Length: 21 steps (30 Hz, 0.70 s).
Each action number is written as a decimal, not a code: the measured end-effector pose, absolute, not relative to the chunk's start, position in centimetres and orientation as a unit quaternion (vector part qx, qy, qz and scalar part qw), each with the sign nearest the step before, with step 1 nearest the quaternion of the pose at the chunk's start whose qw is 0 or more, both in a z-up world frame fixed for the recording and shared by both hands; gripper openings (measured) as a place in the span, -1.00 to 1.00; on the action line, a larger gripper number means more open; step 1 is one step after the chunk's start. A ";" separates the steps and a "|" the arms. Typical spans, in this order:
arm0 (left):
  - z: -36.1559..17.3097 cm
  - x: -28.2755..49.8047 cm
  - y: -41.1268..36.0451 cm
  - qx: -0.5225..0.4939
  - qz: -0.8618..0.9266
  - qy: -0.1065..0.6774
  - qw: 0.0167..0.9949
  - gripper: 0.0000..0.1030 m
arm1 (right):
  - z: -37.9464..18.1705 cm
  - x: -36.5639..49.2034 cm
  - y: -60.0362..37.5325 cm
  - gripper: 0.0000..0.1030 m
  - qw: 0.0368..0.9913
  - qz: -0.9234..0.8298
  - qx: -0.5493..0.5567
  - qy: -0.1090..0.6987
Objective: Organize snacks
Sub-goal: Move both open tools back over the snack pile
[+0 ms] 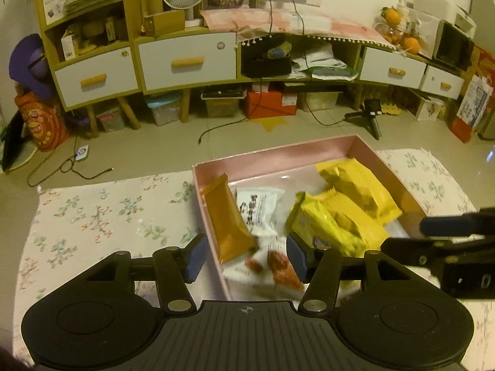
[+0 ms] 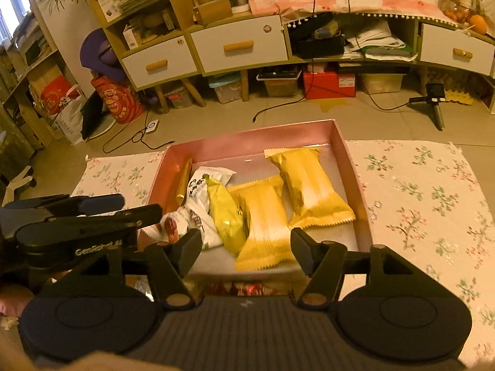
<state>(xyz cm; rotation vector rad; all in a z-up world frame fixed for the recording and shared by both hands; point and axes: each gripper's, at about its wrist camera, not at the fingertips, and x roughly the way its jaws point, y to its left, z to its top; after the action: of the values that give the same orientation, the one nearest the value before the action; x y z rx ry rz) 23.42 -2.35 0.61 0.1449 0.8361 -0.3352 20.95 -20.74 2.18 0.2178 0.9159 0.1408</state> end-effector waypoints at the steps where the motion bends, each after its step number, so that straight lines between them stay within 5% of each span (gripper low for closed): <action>1: 0.7 23.0 -2.2 0.073 -0.161 0.405 0.897 0.12 | 2.3 20.7 -20.8 0.25 0.889 0.067 0.105 0.441; 21: 0.9 12.5 0.5 0.071 -0.157 0.421 0.890 0.65 | 2.7 14.0 -20.8 0.77 0.890 0.051 0.078 0.446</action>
<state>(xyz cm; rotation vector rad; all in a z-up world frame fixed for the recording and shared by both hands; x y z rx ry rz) 12.47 0.52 0.86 0.1465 0.8747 -0.3267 13.97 -20.85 2.70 0.1611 0.9268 0.1055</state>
